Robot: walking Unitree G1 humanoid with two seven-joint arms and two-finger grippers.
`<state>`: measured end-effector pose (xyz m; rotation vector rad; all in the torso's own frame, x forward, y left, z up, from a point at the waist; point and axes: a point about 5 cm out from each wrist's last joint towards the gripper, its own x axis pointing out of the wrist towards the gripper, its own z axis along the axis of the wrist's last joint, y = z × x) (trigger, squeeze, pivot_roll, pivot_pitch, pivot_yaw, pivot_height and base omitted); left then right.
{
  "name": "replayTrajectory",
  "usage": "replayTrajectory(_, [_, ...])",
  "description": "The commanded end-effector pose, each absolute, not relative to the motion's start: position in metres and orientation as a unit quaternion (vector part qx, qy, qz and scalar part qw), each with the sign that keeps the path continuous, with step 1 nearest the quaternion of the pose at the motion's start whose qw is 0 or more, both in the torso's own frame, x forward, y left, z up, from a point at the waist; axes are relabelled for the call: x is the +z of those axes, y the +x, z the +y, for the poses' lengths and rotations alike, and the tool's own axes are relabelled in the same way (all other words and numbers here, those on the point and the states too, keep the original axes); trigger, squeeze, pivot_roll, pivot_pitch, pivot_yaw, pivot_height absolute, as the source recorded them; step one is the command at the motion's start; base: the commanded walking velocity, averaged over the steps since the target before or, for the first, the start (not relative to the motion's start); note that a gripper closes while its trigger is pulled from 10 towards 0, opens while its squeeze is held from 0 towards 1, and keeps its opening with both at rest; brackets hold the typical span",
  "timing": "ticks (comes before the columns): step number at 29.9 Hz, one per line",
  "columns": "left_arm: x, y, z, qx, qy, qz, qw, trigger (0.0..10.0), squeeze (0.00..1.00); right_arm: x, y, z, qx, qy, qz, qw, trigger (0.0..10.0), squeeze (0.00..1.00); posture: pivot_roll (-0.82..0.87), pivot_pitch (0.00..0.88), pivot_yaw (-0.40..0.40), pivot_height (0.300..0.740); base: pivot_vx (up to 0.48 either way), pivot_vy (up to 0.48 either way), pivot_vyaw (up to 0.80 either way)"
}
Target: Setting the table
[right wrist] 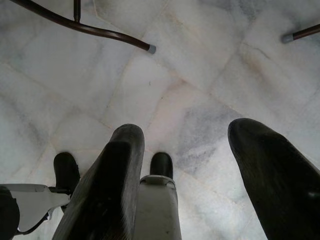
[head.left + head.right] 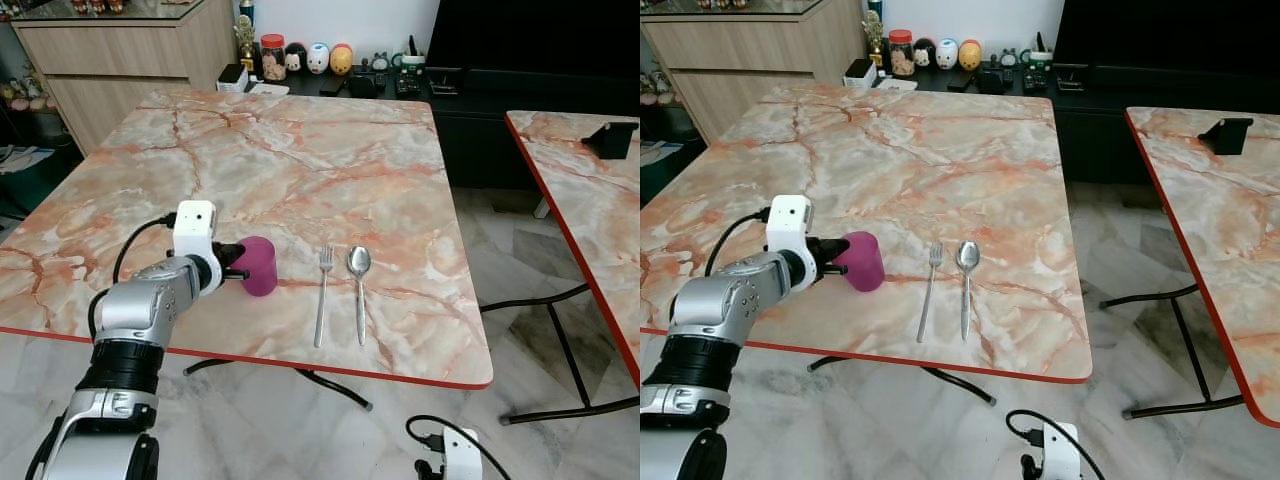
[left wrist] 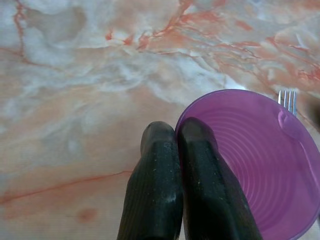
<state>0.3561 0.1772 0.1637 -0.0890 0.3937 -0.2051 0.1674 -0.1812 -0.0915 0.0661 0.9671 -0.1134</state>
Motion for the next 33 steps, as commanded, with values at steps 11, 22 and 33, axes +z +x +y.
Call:
replayTrajectory(11, [0.176, 0.355, 0.186, -0.078, -0.050, 0.147, 0.985, 0.0, 0.00, -0.093, 0.164, -0.182, -0.055, 0.031, 0.471, 0.880, 10.0, 0.00, 0.06, 0.011, -0.001, 0.740, 0.000, 0.000, 0.00])
replayTrajectory(22, [0.205, 0.352, 0.200, 0.004, -0.065, -0.030, 0.997, 10.0, 0.00, -0.093, 0.164, -0.182, -0.055, 0.031, 0.471, 0.880, 10.0, 0.00, 0.05, 0.007, -0.002, 0.740, 0.000, 0.000, 0.00])
replayTrajectory(33, [0.208, 0.327, 0.193, 0.039, -0.003, -0.159, 0.986, 10.0, 0.00, -0.094, 0.163, -0.184, -0.066, 0.027, 0.475, 0.877, 10.0, 0.00, 0.05, 0.006, -0.005, 0.740, 0.000, 0.000, 0.00])
